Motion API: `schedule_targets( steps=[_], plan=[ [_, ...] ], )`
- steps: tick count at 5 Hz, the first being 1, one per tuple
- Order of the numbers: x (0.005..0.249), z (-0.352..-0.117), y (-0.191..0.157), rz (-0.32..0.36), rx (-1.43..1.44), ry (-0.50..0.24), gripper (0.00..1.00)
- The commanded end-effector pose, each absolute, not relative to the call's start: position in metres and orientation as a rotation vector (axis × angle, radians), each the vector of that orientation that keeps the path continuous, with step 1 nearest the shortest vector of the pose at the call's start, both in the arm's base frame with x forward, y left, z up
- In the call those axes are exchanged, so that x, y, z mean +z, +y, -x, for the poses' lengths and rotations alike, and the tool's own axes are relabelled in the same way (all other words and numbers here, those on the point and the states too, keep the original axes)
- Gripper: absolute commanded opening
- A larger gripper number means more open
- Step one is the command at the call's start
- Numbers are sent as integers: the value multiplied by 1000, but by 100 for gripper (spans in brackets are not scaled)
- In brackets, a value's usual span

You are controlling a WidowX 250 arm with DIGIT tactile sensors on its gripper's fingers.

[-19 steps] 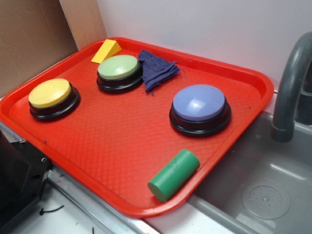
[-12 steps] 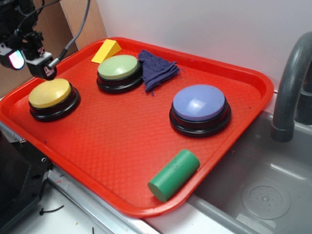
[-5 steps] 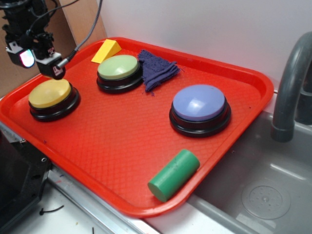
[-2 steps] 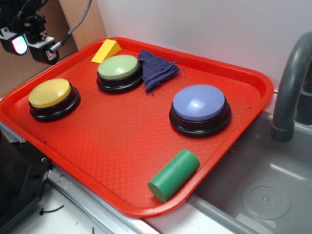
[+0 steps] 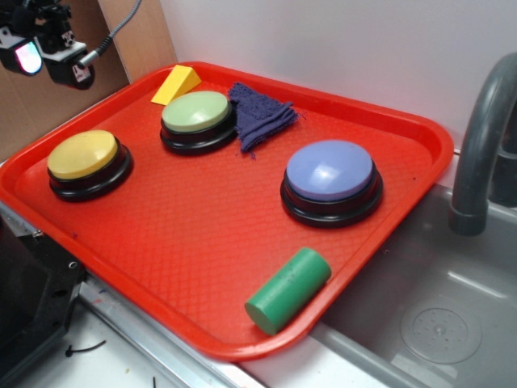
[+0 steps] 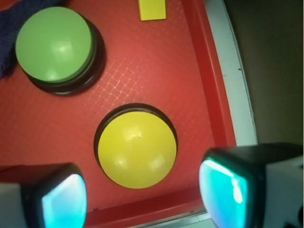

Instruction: Push the yellow button.

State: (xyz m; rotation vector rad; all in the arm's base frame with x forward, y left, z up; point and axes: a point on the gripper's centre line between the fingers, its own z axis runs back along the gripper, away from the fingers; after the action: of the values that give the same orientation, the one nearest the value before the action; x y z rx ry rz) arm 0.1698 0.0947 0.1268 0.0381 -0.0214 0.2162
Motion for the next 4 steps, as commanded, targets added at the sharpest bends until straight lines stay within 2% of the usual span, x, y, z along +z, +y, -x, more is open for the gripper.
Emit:
schedule_targets(
  steps=[1,4],
  plan=[
    [154,-175,105,-67,236,-85,100],
    [166,-176,107,-64,247,-93,100]
  ],
)
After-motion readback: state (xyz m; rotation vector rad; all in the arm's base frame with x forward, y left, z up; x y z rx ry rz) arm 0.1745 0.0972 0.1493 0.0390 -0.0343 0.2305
